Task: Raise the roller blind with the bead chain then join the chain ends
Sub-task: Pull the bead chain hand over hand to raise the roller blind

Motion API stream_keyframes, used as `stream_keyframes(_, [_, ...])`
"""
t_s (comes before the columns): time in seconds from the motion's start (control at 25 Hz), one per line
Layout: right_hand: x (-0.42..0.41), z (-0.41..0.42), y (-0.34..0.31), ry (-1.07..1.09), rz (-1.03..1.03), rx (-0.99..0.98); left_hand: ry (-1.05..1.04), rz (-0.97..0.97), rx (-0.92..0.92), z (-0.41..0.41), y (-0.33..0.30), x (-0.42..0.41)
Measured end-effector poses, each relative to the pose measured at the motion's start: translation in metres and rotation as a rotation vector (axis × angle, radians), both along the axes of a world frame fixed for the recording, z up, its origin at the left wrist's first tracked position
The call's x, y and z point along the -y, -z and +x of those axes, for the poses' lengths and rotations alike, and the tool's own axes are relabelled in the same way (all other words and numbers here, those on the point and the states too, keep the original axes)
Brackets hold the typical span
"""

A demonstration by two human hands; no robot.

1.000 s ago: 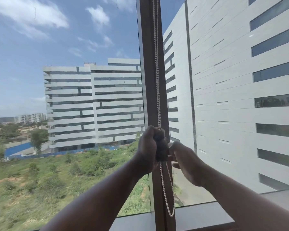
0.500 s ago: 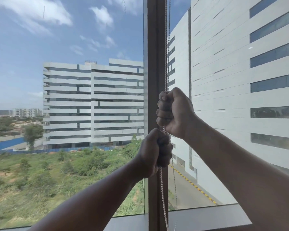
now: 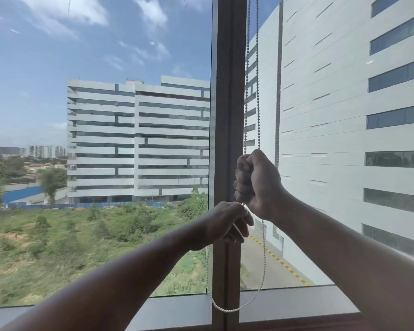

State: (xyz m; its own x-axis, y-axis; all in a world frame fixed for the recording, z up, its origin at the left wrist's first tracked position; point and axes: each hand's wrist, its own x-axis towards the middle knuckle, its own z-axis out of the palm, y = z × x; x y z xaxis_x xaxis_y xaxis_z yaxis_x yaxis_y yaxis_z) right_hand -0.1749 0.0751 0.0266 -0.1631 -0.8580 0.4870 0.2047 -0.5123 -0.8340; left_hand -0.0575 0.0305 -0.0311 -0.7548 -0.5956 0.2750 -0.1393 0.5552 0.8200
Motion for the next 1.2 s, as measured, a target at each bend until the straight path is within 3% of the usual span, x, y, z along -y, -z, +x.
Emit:
stream_keyframes(0.08, [-0.002,-0.002,0.001,-0.001,-0.018,-0.002,-0.065,-0.165,0.085,0.011,-0.034,0.004])
stream_keyframes(0.16, [-0.004,-0.004,0.001,-0.012,-0.011,-0.019,-0.116,-0.191,-0.070,0.017,-0.079,0.004])
stream_keyframes(0.28, [-0.003,-0.002,0.002,-0.046,-0.011,-0.046,0.005,0.092,-0.467,0.010,-0.142,-0.007])
stream_keyframes(0.4, [-0.003,0.007,0.003,-0.081,-0.042,-0.042,0.078,0.236,-0.594,-0.015,-0.164,-0.024])
stream_keyframes(0.68, [-0.011,-0.001,0.004,-0.084,-0.070,-0.038,0.074,0.335,-0.722,-0.034,-0.157,-0.036])
stream_keyframes(0.84, [-0.013,0.001,0.016,-0.068,-0.068,-0.050,0.059,0.327,-0.681,-0.034,-0.146,-0.033])
stream_keyframes(1.08, [-0.015,0.000,0.074,-0.034,0.117,-0.123,0.011,0.409,-0.637,-0.037,-0.076,-0.015])
stream_keyframes(1.2, [-0.016,-0.010,0.093,0.026,0.193,-0.296,0.019,0.437,-0.629,-0.037,-0.047,-0.008])
